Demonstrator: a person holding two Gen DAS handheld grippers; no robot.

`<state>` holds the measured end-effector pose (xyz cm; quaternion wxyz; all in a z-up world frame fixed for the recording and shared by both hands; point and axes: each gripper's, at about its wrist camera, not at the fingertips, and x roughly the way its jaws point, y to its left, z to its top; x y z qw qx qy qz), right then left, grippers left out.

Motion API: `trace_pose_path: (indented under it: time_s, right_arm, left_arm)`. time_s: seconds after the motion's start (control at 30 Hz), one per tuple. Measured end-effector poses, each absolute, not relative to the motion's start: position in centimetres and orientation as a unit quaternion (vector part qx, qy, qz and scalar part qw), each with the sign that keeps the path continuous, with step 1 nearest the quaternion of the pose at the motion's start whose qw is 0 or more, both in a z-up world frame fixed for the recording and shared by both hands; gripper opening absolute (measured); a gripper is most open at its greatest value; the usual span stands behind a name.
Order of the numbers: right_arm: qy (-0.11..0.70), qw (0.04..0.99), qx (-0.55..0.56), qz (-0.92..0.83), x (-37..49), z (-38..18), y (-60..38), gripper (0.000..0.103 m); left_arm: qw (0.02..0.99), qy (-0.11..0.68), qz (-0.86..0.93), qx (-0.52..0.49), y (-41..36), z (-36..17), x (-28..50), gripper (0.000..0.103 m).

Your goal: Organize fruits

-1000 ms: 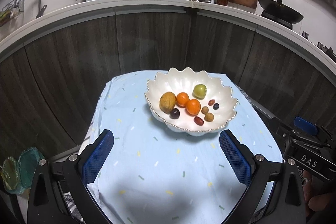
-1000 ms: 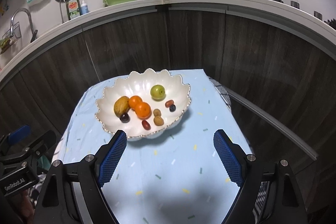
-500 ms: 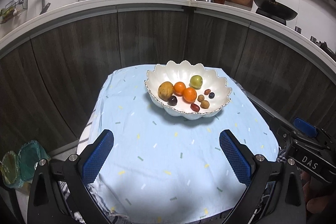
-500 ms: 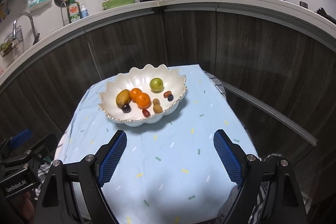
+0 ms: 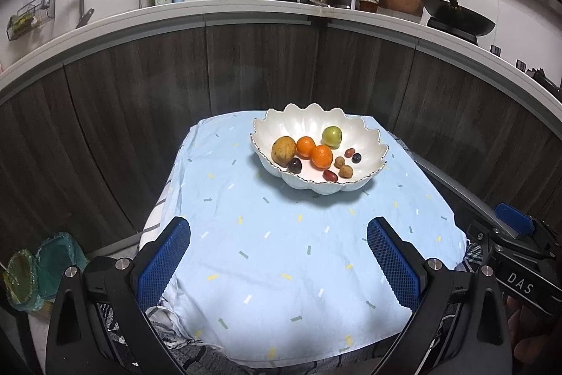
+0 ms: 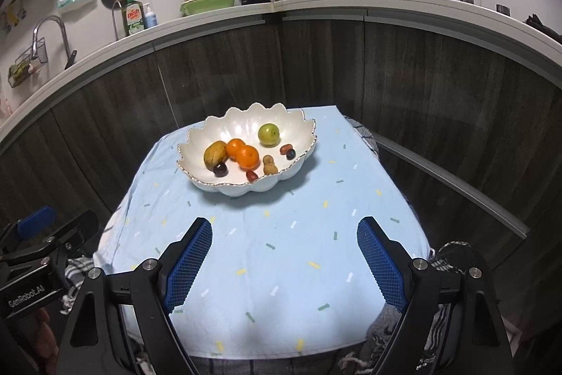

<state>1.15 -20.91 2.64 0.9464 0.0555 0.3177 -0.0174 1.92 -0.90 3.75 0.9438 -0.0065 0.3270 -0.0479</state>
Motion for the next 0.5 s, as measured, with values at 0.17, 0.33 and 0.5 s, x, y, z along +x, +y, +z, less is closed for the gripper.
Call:
trace_pose_path:
  time_s: [0.17,0.33,0.5]
  right_arm:
    - [0.305,0.951,0.049,-0.021,0.71,3.10,-20.69,0.085]
    - [0.307,0.950,0.053,-0.024,0.80,3.08,-20.94,0.085]
    - [0.308,0.950,0.052,-0.024,0.76,3.07,-21.00,0.085]
  left_arm:
    - [0.943,0.328,-0.049,-0.008,-0.91,3.73,1.90,0.102]
    - [0.943,0.328,-0.050,-0.006,-0.91,3.82,1.90,0.102]
    - [0.943,0.329,-0.049,-0.006,-0.98,3.83,1.90,0.102]
